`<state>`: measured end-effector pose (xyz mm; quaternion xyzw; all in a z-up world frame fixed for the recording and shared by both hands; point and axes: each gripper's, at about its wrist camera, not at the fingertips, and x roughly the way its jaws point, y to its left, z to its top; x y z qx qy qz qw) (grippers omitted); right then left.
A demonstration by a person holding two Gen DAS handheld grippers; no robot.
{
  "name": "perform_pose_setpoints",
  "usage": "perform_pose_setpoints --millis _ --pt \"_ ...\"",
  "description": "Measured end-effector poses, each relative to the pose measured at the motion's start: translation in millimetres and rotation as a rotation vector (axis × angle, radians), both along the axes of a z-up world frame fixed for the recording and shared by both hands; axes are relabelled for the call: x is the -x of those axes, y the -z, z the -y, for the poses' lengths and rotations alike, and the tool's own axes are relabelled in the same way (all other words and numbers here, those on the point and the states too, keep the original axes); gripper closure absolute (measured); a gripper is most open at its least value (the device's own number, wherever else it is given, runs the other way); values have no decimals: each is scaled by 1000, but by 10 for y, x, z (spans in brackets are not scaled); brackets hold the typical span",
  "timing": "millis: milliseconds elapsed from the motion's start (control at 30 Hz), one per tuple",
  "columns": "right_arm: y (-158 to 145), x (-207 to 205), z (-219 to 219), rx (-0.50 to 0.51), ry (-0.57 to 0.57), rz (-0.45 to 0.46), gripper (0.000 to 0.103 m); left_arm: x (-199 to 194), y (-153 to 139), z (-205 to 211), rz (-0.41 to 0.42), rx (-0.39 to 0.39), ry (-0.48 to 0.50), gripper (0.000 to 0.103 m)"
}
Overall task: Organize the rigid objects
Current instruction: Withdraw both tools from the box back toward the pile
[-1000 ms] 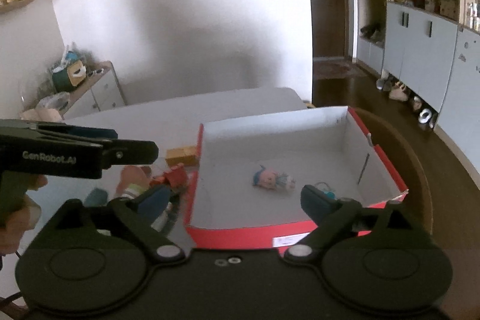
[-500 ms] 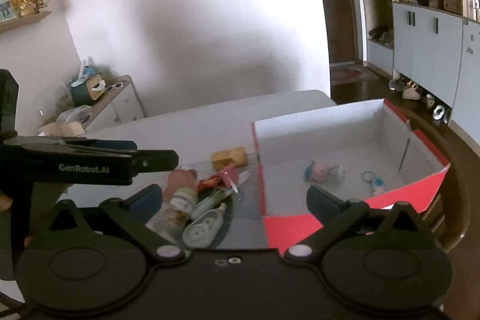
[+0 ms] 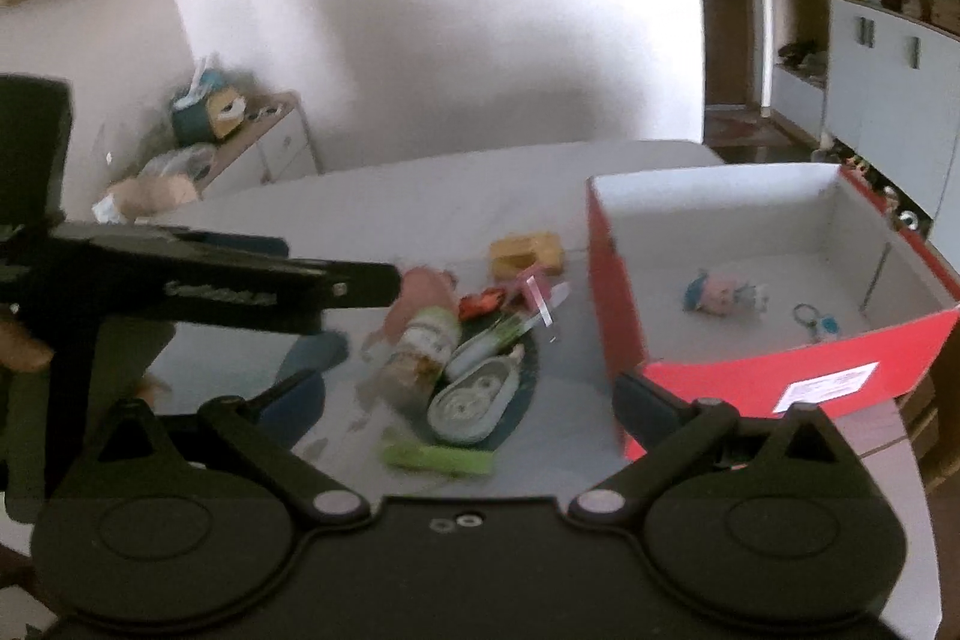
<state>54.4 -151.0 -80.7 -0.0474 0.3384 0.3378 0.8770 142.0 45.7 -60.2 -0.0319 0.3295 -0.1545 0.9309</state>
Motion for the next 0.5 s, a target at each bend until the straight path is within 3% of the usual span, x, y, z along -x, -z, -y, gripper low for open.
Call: perform_pose_setpoints --millis 100,200,267,500 --pt "79 4 -87 12 -25 -15 1 -59 138 -39 -50 -2 -23 0" --pt "172 -2 -179 27 -45 -27 1 -144 280 -140 -126 66 -41 0" --pt "241 -21 -234 41 -62 -33 1 -167 346 -183 -132 82 -55 0" --pt "521 -117 -406 114 -114 -45 3 -377 623 -208 -159 35 -109 0"
